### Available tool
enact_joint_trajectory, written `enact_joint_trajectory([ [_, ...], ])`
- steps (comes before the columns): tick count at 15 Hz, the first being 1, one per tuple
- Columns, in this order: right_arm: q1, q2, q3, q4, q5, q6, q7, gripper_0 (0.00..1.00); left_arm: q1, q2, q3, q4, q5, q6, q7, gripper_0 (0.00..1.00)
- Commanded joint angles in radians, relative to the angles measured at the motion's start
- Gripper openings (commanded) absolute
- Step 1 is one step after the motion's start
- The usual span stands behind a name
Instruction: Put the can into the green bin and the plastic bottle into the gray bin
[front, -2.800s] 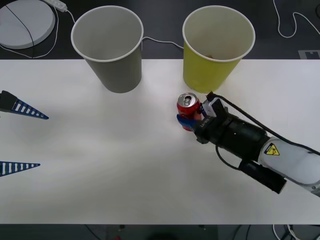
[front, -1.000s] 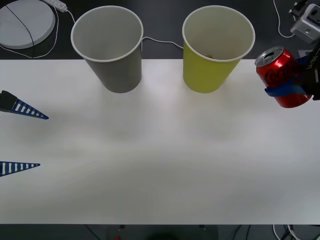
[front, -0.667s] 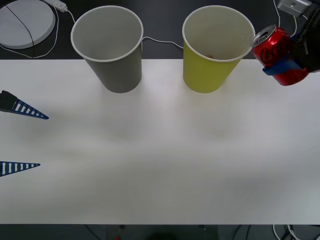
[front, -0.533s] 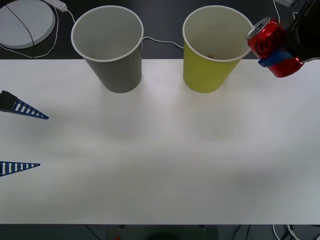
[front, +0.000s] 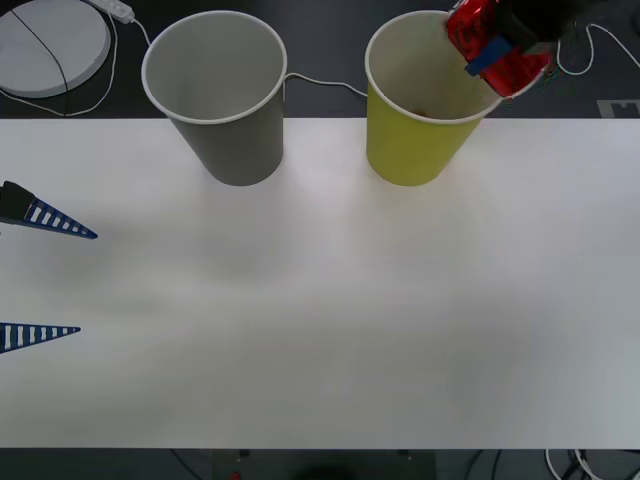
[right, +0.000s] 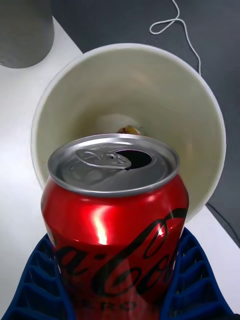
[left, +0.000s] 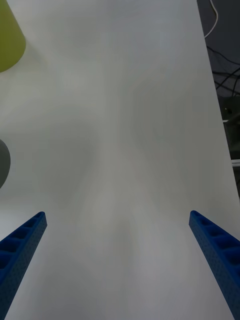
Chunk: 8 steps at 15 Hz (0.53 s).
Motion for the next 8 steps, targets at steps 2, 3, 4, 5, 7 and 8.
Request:
enact_joint_trajectory([
  [2,-0.087,0.127,0.034,0.178,0.111,0.009,0.042,0.0,0.0,0.0,0.0,0.0,0.0,0.0,0.0,1.0],
  [3,-0.11,0.159,0.043,0.228,0.145,0.021,0.064,0.0,0.0,0.0,0.0,0.0,0.0,0.0,0.0,1.0],
  [4,-0.127,0.179,0.057,0.27,0.158,0.035,0.072,0.0,0.0,0.0,0.0,0.0,0.0,0.0,0.0,1.0],
  [5,-0.138,0.192,0.066,0.302,0.159,0.048,0.078,0.0,0.0,0.0,0.0,0.0,0.0,0.0,0.0,1.0],
  [7,-0.145,0.21,0.071,0.331,0.171,0.053,0.093,0.0,0.0,0.0,0.0,0.0,0.0,0.0,0.0,1.0],
  [8,-0.145,0.21,0.071,0.331,0.174,0.053,0.104,0.0,0.0,0.0,0.0,0.0,0.0,0.0,0.0,1.0],
])
